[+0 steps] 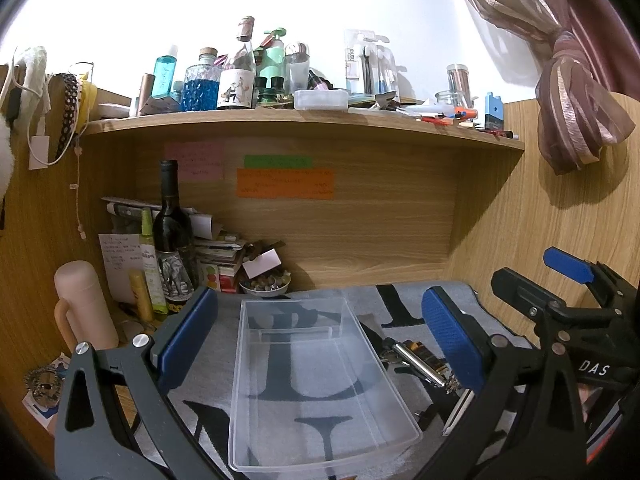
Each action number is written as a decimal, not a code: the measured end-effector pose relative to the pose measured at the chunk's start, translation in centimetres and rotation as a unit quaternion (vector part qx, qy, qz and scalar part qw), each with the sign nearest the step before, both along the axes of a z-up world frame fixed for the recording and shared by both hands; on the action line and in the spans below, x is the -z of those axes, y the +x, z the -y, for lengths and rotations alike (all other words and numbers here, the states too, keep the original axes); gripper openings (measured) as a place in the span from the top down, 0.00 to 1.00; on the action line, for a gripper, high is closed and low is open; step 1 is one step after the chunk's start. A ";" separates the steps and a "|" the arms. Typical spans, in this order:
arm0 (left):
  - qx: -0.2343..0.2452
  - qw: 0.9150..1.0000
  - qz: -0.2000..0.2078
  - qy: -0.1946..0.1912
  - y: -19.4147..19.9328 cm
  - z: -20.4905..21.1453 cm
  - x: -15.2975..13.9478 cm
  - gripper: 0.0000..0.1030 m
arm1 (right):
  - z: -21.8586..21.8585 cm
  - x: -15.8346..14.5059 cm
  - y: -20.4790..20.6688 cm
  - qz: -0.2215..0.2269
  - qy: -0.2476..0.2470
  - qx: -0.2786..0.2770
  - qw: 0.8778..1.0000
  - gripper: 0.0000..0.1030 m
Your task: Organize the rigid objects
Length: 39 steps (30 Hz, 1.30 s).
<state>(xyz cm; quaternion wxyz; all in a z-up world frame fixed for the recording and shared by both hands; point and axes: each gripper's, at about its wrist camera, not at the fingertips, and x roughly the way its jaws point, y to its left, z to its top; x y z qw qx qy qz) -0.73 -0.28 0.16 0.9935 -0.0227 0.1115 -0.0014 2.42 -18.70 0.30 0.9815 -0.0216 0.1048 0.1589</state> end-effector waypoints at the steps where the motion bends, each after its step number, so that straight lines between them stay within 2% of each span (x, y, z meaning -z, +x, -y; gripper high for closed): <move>1: 0.000 1.000 0.001 0.000 0.0 0.0 0.0 0.00 | 0.0 0.0 0.0 0.000 0.000 0.000 1.000 0.00; 39: 0.000 1.000 0.010 0.001 -0.5 -0.1 -0.3 0.00 | -0.5 -0.2 0.1 0.005 -0.007 -0.006 1.000 0.00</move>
